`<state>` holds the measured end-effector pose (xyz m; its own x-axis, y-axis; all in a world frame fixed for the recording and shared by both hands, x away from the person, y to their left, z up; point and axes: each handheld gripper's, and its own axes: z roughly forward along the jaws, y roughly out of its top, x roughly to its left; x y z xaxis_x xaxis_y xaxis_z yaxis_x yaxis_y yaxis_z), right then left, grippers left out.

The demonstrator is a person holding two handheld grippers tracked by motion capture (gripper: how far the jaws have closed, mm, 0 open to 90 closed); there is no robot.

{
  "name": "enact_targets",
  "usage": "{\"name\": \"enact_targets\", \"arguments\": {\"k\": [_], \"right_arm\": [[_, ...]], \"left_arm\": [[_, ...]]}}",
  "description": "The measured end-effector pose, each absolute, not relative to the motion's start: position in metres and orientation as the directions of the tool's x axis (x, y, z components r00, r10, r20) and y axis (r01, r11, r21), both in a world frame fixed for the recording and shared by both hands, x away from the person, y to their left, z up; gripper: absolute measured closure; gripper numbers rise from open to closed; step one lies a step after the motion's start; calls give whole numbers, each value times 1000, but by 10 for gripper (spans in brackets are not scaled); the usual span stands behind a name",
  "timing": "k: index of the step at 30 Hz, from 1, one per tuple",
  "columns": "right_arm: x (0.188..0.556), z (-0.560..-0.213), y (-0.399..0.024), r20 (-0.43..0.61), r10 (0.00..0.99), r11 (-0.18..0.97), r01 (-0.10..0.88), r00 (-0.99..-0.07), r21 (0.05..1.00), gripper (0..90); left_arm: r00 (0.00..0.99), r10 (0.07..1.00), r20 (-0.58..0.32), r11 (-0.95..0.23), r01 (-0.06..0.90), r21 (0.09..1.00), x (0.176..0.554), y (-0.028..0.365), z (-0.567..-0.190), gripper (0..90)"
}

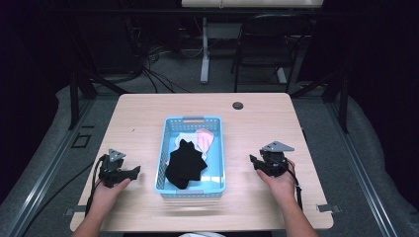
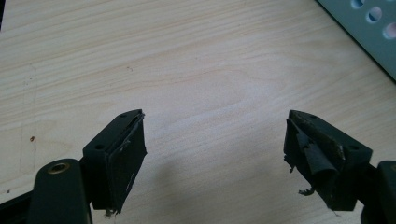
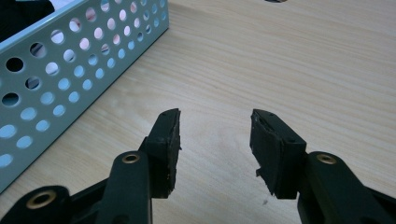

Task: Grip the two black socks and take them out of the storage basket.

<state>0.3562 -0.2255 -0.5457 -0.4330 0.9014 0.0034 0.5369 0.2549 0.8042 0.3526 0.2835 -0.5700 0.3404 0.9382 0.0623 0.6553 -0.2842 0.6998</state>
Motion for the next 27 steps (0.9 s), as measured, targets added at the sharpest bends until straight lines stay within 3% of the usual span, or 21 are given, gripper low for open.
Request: {"name": "enact_targets", "arguments": {"k": [18,27], "right_arm": [[351,-534,-218,18,887,242,498,-462,833,500],[345,-510,-203,-25,883,250,423,-469,871,548]], "left_arm": [[340,938,61,-282,653,702,352,283,-570,208],[341,938,63,-285,655,700,352,283,-570,208]]}}
